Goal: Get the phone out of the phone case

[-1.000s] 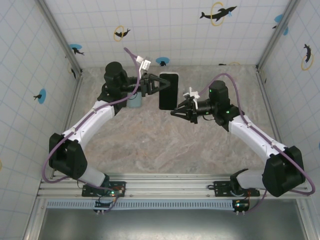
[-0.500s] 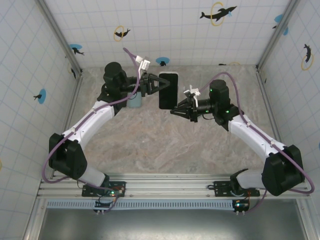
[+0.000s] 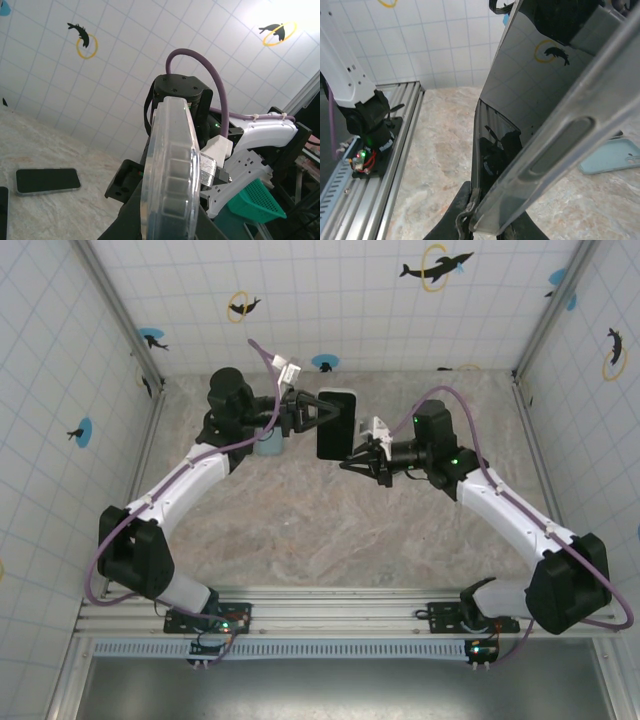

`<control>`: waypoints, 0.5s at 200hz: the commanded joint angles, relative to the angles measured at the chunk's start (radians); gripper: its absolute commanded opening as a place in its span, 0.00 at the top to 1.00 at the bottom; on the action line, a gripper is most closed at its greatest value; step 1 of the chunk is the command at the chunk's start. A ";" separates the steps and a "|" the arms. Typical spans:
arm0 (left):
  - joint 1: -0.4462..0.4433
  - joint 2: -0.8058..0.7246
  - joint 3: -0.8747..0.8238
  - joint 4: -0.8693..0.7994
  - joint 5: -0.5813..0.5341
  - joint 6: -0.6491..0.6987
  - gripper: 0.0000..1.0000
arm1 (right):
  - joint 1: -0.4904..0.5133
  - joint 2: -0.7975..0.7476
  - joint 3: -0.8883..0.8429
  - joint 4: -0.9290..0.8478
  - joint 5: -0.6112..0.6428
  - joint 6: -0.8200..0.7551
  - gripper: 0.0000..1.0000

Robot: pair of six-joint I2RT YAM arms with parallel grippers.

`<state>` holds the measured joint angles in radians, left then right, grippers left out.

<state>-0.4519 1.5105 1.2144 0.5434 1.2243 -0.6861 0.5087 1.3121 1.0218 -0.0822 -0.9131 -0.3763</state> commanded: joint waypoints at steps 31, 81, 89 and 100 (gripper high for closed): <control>-0.063 -0.045 -0.028 -0.023 0.013 -0.212 1.00 | 0.004 0.024 0.124 0.192 0.237 -0.202 1.00; -0.062 -0.026 -0.017 -0.016 0.014 -0.236 1.00 | 0.045 -0.014 0.103 0.242 0.369 -0.331 1.00; -0.062 -0.021 -0.011 -0.013 0.015 -0.238 1.00 | 0.050 -0.017 0.106 0.241 0.376 -0.340 1.00; -0.065 -0.013 -0.005 -0.009 0.016 -0.239 1.00 | 0.047 -0.025 0.103 0.266 0.371 -0.322 1.00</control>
<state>-0.4522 1.4910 1.2045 0.6125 1.1774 -0.7734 0.5552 1.3182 1.0676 -0.0895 -0.7273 -0.6132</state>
